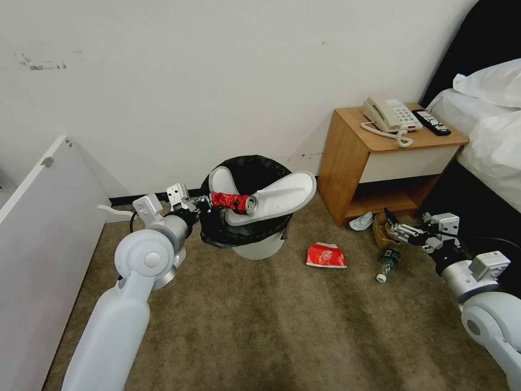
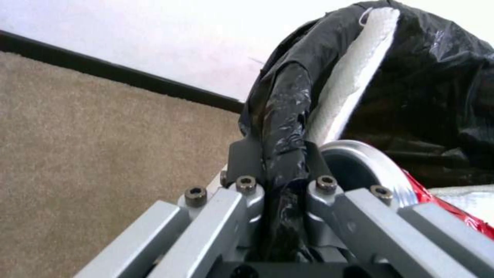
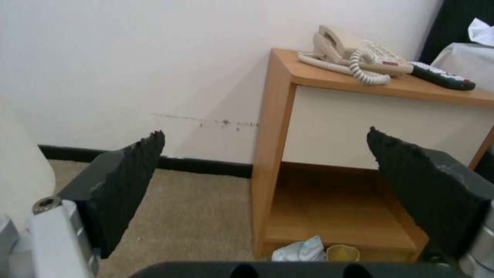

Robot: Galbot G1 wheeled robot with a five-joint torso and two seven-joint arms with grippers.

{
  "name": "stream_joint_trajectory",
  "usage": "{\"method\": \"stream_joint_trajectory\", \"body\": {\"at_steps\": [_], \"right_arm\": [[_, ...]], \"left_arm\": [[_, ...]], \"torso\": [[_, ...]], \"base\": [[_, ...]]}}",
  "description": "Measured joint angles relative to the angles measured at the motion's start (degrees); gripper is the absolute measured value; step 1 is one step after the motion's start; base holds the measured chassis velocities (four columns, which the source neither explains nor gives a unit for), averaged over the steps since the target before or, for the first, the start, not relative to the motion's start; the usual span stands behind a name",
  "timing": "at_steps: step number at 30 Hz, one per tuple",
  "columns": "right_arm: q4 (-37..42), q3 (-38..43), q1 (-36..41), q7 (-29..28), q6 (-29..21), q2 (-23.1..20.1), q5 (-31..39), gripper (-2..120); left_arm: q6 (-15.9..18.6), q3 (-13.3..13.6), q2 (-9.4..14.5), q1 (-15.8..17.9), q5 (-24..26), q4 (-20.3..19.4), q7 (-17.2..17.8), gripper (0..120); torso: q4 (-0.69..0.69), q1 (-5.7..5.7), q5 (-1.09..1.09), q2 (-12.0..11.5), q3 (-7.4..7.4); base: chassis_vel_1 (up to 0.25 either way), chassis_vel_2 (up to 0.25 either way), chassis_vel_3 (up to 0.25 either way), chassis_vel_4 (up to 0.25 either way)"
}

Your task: Pick up the trash bin, then pick up the garbage from the floor and place it into the trash bin.

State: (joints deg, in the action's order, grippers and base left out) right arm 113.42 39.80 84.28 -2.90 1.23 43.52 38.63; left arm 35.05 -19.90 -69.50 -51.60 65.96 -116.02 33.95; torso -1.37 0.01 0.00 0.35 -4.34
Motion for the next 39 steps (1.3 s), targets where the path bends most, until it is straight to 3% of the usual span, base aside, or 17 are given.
{"method": "stream_joint_trajectory", "body": {"at_steps": [39], "right_arm": [[-1.58,-1.40,-2.01,-1.12,0.73,0.88,0.69,100]], "left_arm": [[-0.80,-0.36,-0.23,0.48,-0.41,0.96,-0.82,4]], "torso": [[0.00,0.00,0.00,0.00,0.00]], "base": [[-0.014,-0.012,-0.011,-0.014]]}}
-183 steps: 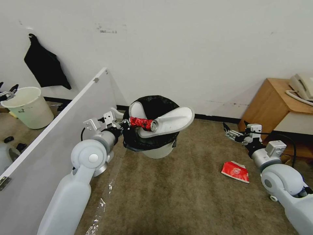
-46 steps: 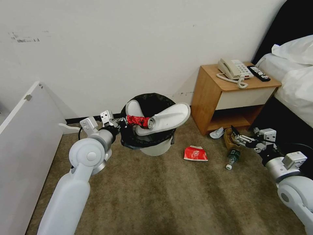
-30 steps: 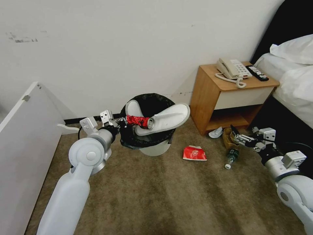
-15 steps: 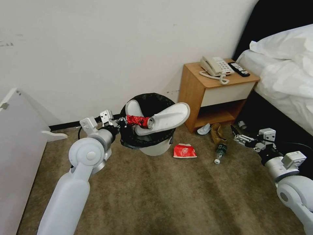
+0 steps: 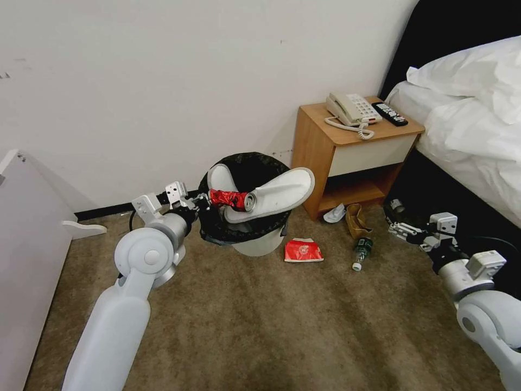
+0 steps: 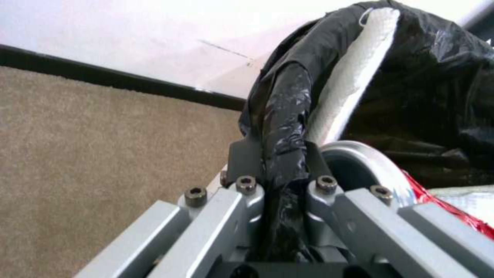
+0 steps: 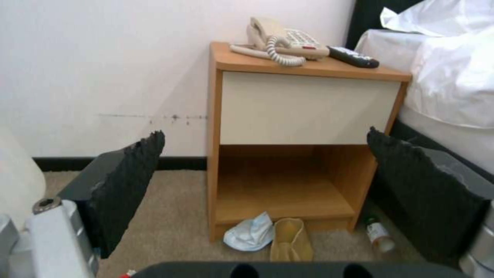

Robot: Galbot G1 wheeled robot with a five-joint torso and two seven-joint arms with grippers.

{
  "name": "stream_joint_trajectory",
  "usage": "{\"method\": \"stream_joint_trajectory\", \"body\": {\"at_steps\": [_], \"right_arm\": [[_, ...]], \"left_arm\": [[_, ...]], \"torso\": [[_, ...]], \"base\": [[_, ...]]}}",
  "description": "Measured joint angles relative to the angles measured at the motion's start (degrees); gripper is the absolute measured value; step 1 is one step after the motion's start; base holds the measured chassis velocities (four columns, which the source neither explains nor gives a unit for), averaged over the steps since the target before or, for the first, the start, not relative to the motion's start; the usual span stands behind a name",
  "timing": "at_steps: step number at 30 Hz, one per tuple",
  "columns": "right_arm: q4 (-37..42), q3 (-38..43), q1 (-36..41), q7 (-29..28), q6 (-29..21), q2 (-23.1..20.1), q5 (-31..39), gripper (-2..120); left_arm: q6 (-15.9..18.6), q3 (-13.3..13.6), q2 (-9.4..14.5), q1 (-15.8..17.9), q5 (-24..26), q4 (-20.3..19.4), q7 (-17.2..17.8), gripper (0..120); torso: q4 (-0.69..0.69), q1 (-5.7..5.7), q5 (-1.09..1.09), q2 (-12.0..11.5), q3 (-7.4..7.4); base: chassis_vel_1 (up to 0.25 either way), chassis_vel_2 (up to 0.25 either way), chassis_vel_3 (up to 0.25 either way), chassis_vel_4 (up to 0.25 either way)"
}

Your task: Pick up the trash bin, then pick up the garbage from the floor and place it into the trash bin.

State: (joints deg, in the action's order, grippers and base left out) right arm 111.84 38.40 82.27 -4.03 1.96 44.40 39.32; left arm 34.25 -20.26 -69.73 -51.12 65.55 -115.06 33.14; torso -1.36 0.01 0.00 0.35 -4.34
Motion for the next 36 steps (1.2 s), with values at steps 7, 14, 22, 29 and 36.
{"method": "stream_joint_trajectory", "body": {"at_steps": [7,14,22,29,36], "right_arm": [[-0.40,-0.13,-0.63,-2.92,-0.98,0.90,-0.59,100],[-0.56,0.51,-0.61,-3.96,-1.28,1.86,-3.05,100],[-0.09,0.46,-0.55,-3.54,-0.59,2.21,-4.51,100],[0.07,0.30,-0.45,-2.36,0.19,2.39,-4.50,100],[0.10,0.30,-0.41,-1.41,0.49,2.40,-4.45,100]], "left_arm": [[-0.11,-0.03,0.06,0.43,0.35,-0.14,0.20,4],[-0.12,-0.26,0.42,0.39,0.62,-0.62,0.44,4],[0.37,-0.57,0.69,-0.34,0.60,-1.32,0.61,4],[0.14,-0.76,0.86,-0.61,0.60,-1.57,0.66,4],[-0.11,-0.76,0.68,-0.64,0.57,-1.61,0.66,4]], "torso": [[-0.01,0.00,0.00,0.00,0.00],[-0.01,0.00,0.00,0.00,0.00],[0.00,0.00,0.00,0.00,0.00],[-0.02,0.00,0.00,0.00,0.00],[0.00,0.00,0.00,0.00,0.00]], "base": [[0.000,0.000,0.000,0.000],[0.000,0.000,0.000,0.000],[0.000,0.000,0.000,0.000],[0.000,0.000,0.000,0.000],[0.000,0.000,0.000,0.000]]}}
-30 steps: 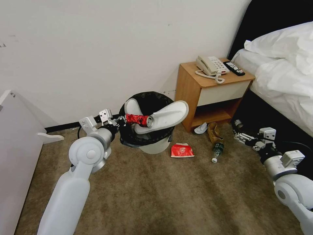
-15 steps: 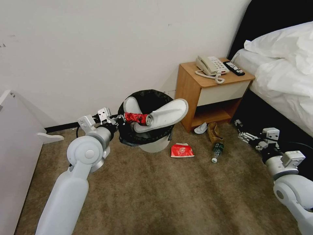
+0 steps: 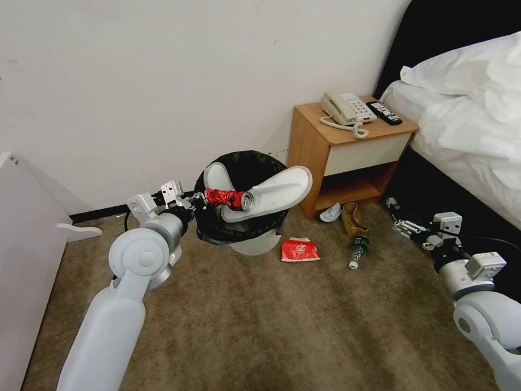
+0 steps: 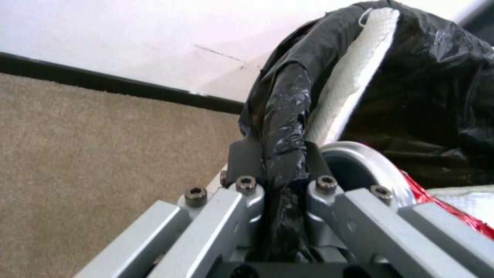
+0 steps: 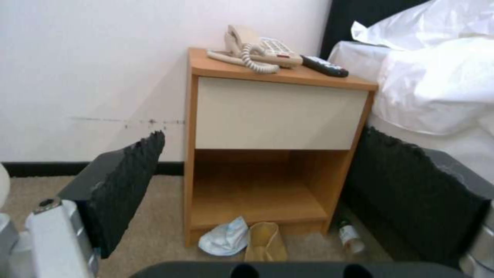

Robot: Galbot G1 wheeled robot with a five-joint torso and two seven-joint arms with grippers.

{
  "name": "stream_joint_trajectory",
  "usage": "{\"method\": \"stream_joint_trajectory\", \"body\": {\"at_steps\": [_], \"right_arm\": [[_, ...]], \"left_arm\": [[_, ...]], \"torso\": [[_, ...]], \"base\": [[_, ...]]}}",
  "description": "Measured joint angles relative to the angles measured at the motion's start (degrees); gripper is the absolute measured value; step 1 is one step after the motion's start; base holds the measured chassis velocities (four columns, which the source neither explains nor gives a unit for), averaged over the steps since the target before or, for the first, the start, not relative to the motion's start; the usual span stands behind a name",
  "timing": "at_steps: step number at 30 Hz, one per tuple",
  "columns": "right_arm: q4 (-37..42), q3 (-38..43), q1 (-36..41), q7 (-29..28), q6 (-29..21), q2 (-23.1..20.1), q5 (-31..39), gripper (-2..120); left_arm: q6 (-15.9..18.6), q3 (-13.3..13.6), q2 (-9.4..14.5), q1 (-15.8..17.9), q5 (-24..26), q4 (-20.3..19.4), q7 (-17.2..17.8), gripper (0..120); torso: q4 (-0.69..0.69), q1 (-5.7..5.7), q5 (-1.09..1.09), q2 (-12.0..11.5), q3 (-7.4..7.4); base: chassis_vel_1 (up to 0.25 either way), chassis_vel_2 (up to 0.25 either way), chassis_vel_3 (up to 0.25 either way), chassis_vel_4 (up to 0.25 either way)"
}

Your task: Pick up the trash bin, then pick up the garbage from the floor and place it into the trash bin.

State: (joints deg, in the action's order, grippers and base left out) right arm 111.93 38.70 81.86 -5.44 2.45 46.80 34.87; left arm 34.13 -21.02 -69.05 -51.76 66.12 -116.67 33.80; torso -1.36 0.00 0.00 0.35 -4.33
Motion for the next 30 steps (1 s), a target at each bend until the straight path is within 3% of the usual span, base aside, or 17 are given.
{"method": "stream_joint_trajectory", "body": {"at_steps": [21,30], "right_arm": [[-0.46,-0.11,-0.41,0.18,-1.50,-0.04,-0.40,100],[-1.31,-0.82,-1.35,0.91,0.58,-0.09,-0.01,100]], "left_arm": [[-0.12,-0.44,-0.38,0.36,-0.20,0.48,-0.06,4],[-0.15,-0.32,-0.46,0.70,-0.07,0.91,-0.05,4]], "torso": [[-0.01,0.00,0.00,0.00,0.00],[-0.01,0.01,0.01,0.00,-0.01]], "base": [[0.000,0.000,0.000,0.000],[-0.101,0.089,0.092,-0.099]]}}
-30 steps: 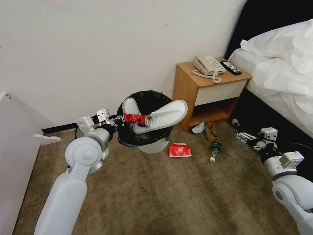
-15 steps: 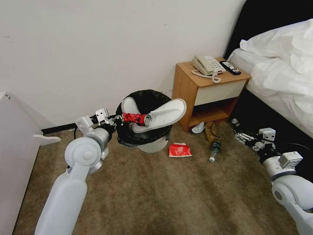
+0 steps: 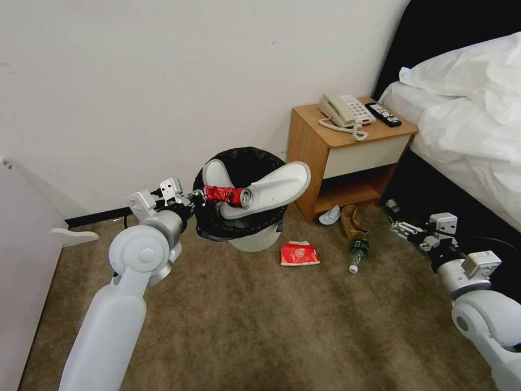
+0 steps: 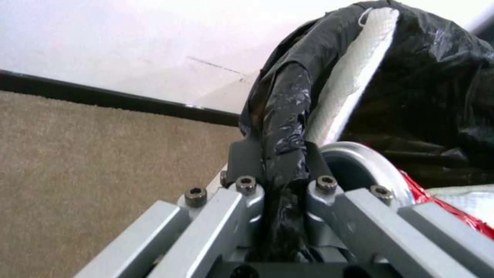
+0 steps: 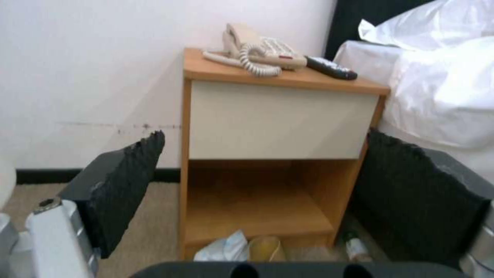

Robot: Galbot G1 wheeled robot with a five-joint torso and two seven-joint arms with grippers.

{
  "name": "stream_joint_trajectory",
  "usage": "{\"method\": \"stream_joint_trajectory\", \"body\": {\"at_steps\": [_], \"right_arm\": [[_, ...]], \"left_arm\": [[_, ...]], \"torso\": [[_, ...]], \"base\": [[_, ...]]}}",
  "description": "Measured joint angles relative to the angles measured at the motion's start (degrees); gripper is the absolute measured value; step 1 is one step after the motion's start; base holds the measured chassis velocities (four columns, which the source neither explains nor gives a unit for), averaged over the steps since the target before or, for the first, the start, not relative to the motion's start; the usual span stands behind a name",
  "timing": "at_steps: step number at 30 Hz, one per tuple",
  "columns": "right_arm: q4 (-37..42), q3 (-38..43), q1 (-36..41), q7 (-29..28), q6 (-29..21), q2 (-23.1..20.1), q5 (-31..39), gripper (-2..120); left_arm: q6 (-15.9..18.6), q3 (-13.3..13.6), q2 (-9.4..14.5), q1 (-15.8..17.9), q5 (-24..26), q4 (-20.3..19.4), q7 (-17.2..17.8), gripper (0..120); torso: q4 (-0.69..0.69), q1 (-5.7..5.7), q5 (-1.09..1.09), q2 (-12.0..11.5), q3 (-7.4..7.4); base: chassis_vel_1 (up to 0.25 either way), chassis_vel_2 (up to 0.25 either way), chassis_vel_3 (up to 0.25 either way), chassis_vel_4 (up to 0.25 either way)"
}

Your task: Pick up the trash bin, then pick up the garbage from the floor and place it into the trash bin.

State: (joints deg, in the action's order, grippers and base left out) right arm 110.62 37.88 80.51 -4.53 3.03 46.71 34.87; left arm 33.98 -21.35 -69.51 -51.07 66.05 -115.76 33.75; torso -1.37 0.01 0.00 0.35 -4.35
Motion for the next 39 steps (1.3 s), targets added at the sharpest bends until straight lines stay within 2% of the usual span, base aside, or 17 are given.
{"method": "stream_joint_trajectory", "body": {"at_steps": [23,39], "right_arm": [[-0.41,-0.49,-0.41,0.89,-0.48,-0.13,-0.94,100],[-0.86,-0.55,-0.46,1.41,1.60,0.13,-1.07,100]], "left_arm": [[0.00,-0.01,0.24,-0.19,0.05,0.04,-0.06,4],[0.00,-0.16,-0.21,-0.16,-0.04,0.20,-0.22,4]], "torso": [[0.00,-0.01,-0.01,0.00,0.02],[0.00,-0.01,-0.01,0.00,0.01]], "base": [[-0.013,0.015,0.009,-0.011],[-0.084,0.093,0.089,-0.096]]}}
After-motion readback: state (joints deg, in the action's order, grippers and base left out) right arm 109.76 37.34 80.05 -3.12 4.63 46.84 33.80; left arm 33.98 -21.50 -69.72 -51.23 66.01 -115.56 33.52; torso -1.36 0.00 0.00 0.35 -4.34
